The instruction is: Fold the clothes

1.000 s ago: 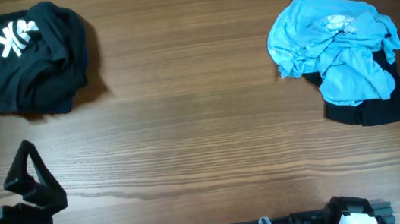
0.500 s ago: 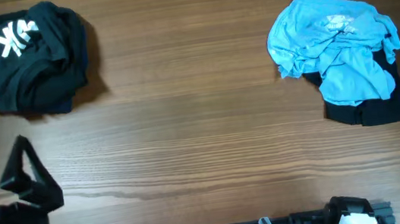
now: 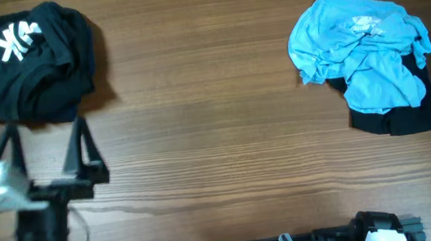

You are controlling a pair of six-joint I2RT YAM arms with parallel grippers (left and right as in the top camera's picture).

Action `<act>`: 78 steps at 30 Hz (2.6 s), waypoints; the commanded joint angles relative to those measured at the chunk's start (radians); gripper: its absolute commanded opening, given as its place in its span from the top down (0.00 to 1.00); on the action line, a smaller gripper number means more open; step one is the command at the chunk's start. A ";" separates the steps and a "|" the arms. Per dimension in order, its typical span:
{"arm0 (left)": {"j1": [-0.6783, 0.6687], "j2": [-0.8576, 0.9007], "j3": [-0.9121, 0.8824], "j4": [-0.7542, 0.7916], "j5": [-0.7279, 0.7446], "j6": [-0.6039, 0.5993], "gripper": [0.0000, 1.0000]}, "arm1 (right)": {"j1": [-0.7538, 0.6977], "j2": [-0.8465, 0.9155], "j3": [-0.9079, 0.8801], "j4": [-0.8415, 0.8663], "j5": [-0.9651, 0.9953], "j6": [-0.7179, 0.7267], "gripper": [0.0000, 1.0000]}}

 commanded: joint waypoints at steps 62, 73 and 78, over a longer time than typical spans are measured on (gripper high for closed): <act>0.021 -0.414 -0.944 0.292 -0.025 0.005 0.00 | 0.002 -0.012 -0.003 0.017 0.017 0.042 0.00; 0.021 -0.414 -0.944 0.292 -0.026 0.005 0.00 | 0.003 -0.132 -0.640 0.686 -0.241 0.129 0.00; 0.021 -0.414 -0.944 0.292 -0.025 0.005 0.00 | 0.003 -0.229 -0.997 1.049 -0.422 0.129 0.00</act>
